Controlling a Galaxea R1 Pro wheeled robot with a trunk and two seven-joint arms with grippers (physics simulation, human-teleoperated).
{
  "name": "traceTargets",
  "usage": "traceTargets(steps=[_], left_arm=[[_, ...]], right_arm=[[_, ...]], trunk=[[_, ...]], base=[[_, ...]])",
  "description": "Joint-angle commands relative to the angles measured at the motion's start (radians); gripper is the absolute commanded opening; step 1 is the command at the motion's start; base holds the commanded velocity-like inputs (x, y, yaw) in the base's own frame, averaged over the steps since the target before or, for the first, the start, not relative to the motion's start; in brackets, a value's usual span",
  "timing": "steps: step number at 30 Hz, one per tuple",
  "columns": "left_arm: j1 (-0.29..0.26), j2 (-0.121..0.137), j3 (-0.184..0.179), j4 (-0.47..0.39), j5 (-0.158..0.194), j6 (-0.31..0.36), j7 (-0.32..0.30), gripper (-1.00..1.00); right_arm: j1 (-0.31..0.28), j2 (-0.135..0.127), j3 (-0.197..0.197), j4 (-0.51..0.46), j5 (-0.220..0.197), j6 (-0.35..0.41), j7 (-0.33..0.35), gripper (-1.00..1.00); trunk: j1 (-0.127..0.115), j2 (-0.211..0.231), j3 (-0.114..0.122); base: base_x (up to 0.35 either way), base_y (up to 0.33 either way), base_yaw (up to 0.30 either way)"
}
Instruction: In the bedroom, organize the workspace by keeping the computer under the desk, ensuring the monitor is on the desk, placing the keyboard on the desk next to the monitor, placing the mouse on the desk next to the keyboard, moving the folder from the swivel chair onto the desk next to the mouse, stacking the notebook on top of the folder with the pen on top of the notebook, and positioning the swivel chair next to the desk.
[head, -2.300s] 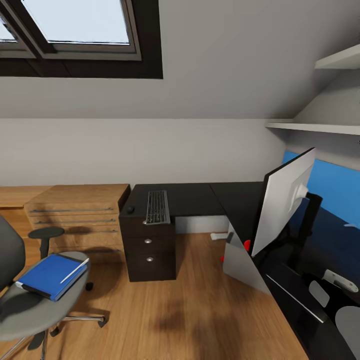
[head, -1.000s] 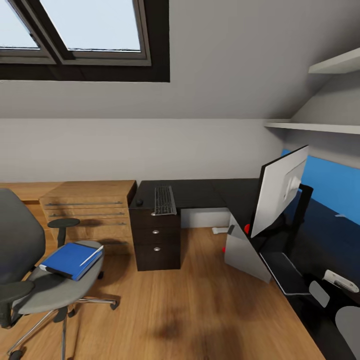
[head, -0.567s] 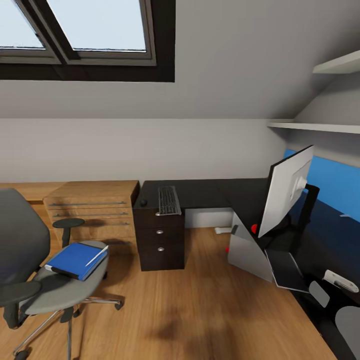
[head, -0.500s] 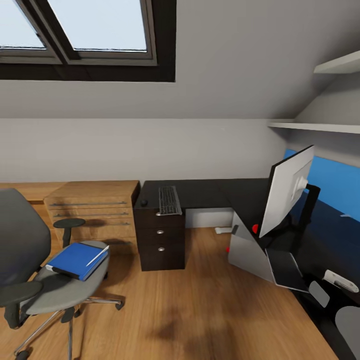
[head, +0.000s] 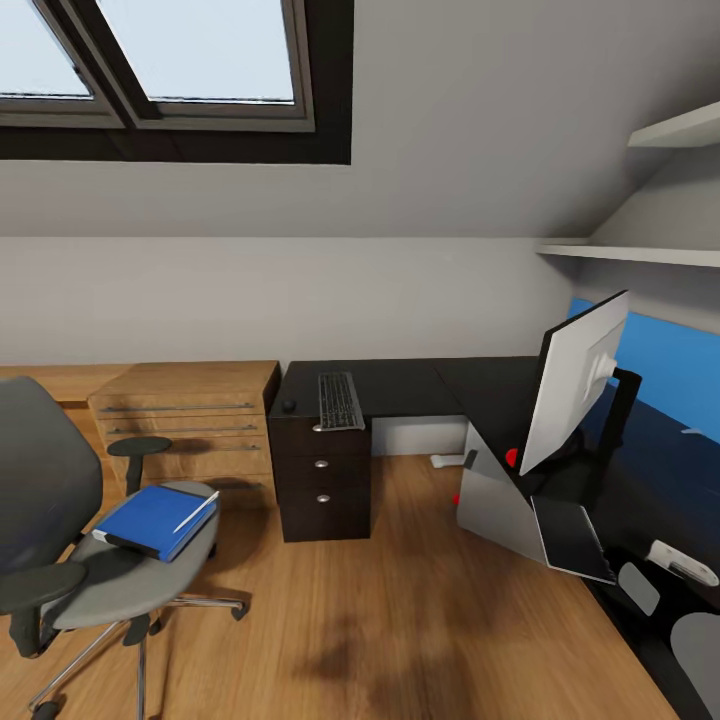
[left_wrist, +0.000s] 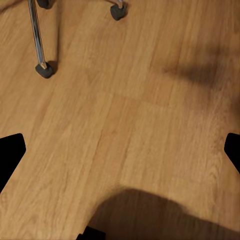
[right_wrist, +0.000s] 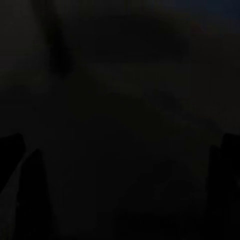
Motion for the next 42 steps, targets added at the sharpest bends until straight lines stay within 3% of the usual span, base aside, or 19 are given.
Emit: traceTargets(steps=[1, 11, 15, 19, 23, 24, 26, 28, 29, 30, 31, 32, 33, 35, 38, 42], left_arm=[[0.0, 0.0, 0.001, -0.002, 0.008, 0.004, 0.002, 1.0], [0.0, -0.001, -0.001, 0.026, 0.006, 0.004, 0.002, 1.0], [0.0, -0.001, -0.001, 0.026, 0.006, 0.004, 0.002, 1.0], [0.0, -0.001, -0.002, 0.026, 0.006, 0.004, 0.002, 1.0], [0.0, -0.001, -0.002, 0.026, 0.005, 0.004, 0.002, 1.0], [0.0, -0.001, -0.001, 0.026, 0.005, 0.003, 0.002, 1.0], [0.0, -0.001, -0.001, 0.026, 0.005, 0.002, 0.002, 1.0], [0.0, -0.001, -0.001, 0.026, 0.005, 0.002, 0.002, 1.0], [0.0, -0.001, -0.001, 0.026, 0.005, 0.002, 0.002, 1.0], [0.0, -0.001, -0.001, 0.026, 0.005, 0.002, 0.002, 1.0], [0.0, -0.001, -0.001, 0.026, 0.005, 0.002, 0.002, 1.0], [0.0, -0.001, -0.001, 0.026, 0.005, 0.002, 0.002, 1.0], [0.0, 0.0, -0.001, 0.027, 0.005, 0.002, 0.002, 1.0], [0.0, 0.0, -0.001, 0.027, 0.005, 0.002, 0.002, 1.0], [0.0, 0.0, -0.001, 0.028, 0.006, 0.002, 0.002, 1.0], [0.0, 0.0, -0.001, 0.028, 0.006, 0.002, 0.002, 1.0]], right_arm=[[0.001, 0.0, -0.008, 0.016, -0.022, 0.007, -0.003, 1.0], [0.001, -0.008, -0.02, -0.027, -0.028, -0.002, -0.004, 1.0], [0.001, -0.009, -0.029, -0.028, -0.029, -0.074, -0.005, 1.0], [0.001, -0.009, -0.03, -0.039, -0.029, -0.092, -0.005, 1.0], [0.002, -0.009, -0.03, -0.125, -0.03, -0.06, -0.006, 1.0], [0.021, -0.007, -0.031, -0.24, -0.03, 0.034, -0.008, 1.0], [0.096, -0.002, -0.032, -0.416, -0.031, 0.139, -0.033, 1.0], [0.216, 0.027, -0.032, -0.652, -0.031, 0.212, -0.114, 1.0], [0.248, 0.041, -0.031, -0.714, -0.032, 0.224, -0.143, 1.0], [0.311, 0.077, -0.031, -0.835, -0.032, 0.244, -0.207, 1.0], [0.34, 0.098, -0.031, -0.892, -0.031, 0.251, -0.239, 1.0], [0.395, 0.146, -0.028, -0.998, -0.029, 0.263, -0.303, 1.0], [0.474, 0.231, -0.006, -1.138, -0.023, 0.276, -0.386, 1.0], [0.547, 0.314, 0.059, -1.249, -0.003, 0.295, -0.444, 1.0], [0.598, 0.371, 0.135, -1.293, 0.02, 0.312, -0.478, 1.0], [0.605, 0.378, 0.184, -1.288, 0.021, 0.311, -0.481, 1.0]], trunk=[[0.0, 0.0, -0.001], [0.0, 0.0, -0.001], [0.0, 0.0, -0.001], [0.0, 0.0, -0.001], [0.0, 0.0, -0.001], [0.0, 0.0, -0.001], [0.0, 0.0, -0.001], [0.0, 0.0, -0.001], [0.0, 0.0, -0.001], [0.0, 0.0, -0.001], [0.0, 0.0, -0.001], [0.0, 0.0, -0.001], [0.0, 0.0, -0.001], [0.0, 0.0, -0.001], [0.0, 0.0, -0.001], [0.0, 0.0, -0.001]], base=[[0.0, 0.0, 0.0], [0.0, 0.0, 0.0], [0.0, 0.0, 0.0], [0.0, 0.0, 0.0], [0.0, 0.0, 0.0], [0.0, 0.0, 0.0], [0.0, 0.0, 0.0], [0.0, 0.0, 0.0], [0.0, 0.0, 0.0], [0.0, 0.0, 0.0], [0.0, 0.0, 0.0], [0.0, 0.0, 0.0], [0.0, 0.0, 0.0], [0.0, 0.0, 0.0], [0.0, 0.0, 0.0], [0.0, 0.0, 0.0]])
